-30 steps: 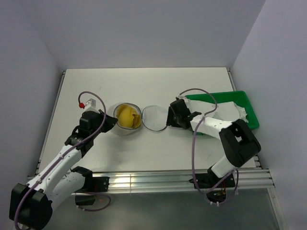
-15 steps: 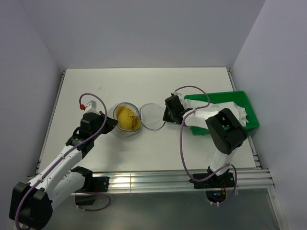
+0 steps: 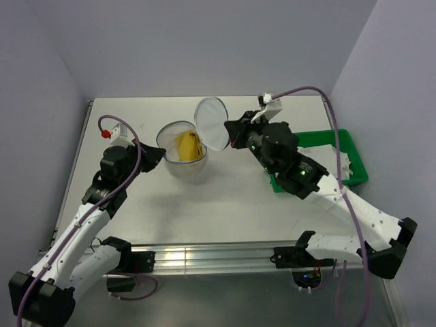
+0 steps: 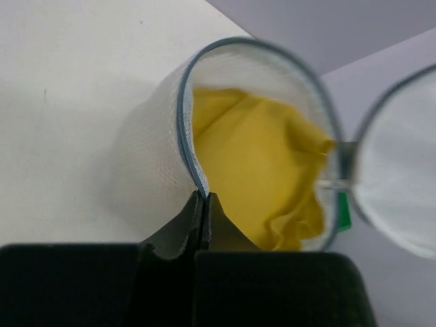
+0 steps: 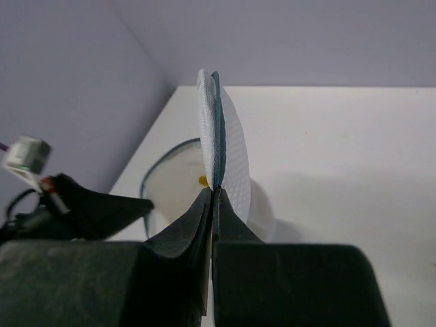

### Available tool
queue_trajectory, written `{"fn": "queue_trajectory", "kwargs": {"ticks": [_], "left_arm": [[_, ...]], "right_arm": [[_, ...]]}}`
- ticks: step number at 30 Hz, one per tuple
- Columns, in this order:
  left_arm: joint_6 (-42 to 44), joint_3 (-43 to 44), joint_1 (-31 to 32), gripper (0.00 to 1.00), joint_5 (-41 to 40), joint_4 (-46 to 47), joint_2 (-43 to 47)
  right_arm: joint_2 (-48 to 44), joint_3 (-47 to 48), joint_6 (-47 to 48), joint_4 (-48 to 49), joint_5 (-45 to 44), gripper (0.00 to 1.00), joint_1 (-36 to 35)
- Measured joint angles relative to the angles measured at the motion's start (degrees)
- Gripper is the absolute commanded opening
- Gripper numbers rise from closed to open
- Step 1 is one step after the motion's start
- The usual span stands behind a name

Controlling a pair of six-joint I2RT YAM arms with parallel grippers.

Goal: Place the bra in the laundry bag and zip it closed

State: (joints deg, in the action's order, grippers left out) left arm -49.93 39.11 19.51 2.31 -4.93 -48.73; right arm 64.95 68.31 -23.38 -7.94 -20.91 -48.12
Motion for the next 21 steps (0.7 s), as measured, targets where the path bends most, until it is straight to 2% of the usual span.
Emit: {"fn": "queue_trajectory", "kwargs": {"ticks": [3,6,11,16,21], "left_arm": [[0.2,0.0,-0.7,0.0,0.6,-0.1,-1.7],[0.5,1.1,-1.9,0.0,2.1,-2.0,-5.5],[2.3,7.5,-2.2,0.0,1.5,-6.1,-5.2],[1.6,2.8,-2.9,0.0,3.1,-2.1,-3.1],[2.8,2.5,-4.0,0.0,1.2,-7.0,-5.5]], "right_arm": [[1.7,6.3,2.0,-2.9,-1.5,0.0,-1.2],[7.4,14.2,4.3,-5.5,-3.7,0.0,-2.1],[8.5,13.7,8.5,-7.5,-3.7,0.0,-5.4],[13.3,17.4,9.3,-8.3,-5.4,0.0,-5.6],[19.1,16.1,8.9,-7.8,0.3,0.0,-5.4]]}}
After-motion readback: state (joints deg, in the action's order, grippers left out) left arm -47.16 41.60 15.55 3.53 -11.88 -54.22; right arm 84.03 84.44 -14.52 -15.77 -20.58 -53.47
